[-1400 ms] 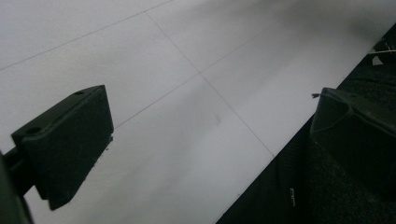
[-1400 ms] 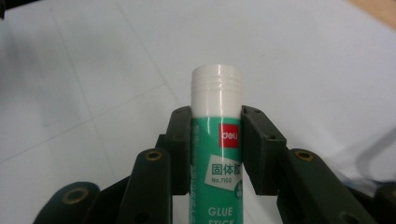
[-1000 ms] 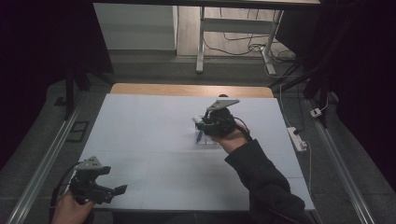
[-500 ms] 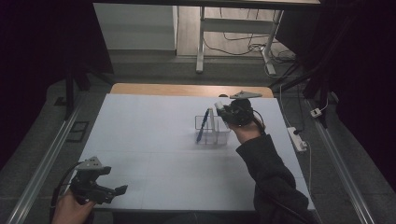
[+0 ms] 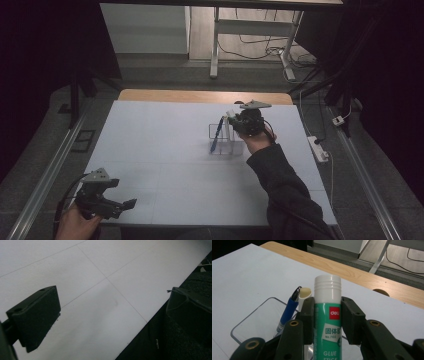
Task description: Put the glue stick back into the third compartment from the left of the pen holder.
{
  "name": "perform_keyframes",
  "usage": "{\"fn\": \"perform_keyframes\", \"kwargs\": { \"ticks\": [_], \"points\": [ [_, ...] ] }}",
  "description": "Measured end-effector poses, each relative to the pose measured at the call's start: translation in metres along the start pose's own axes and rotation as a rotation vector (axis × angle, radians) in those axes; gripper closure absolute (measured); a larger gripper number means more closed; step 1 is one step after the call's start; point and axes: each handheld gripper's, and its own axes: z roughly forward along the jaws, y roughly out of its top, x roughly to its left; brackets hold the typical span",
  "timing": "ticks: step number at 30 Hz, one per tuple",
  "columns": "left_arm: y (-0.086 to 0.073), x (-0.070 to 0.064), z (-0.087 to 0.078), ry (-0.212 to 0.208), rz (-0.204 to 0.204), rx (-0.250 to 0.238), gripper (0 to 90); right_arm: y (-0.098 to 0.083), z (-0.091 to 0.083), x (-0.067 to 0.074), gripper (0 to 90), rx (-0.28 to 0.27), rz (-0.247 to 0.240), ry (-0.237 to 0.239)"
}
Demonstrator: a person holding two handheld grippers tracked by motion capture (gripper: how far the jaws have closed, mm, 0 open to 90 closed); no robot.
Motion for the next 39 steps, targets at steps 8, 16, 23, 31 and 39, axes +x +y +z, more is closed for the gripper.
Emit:
{"fn": "perform_keyframes", "kwargs": {
  "ticks": [8,16,23,31,39],
  "points": [
    [0.0,0.0,0.0,-0.001,0.003,0.002,0.0,-0.005,0.0,0.001,64.3,0.011,-0.001,0.011],
    [0.0,0.0,0.0,0.001,0.007,0.005,0.0,-0.005,-0.008,-0.001,55.7,0.01,0.001,0.023],
    [0.0,0.0,0.0,0.003,-0.003,-0.001,0.0,-0.001,-0.016,-0.005,38.6,0.023,0.027,0.082],
    [-0.001,0.0,-0.003,0.014,-0.012,-0.02,0.0,0.003,-0.025,0.003,23.8,0.047,-0.008,0.131],
    [-0.003,0.0,-0.005,0.016,-0.011,-0.032,0.0,0.004,-0.039,0.013,15.0,0.075,-0.046,0.16]
  ]
}}
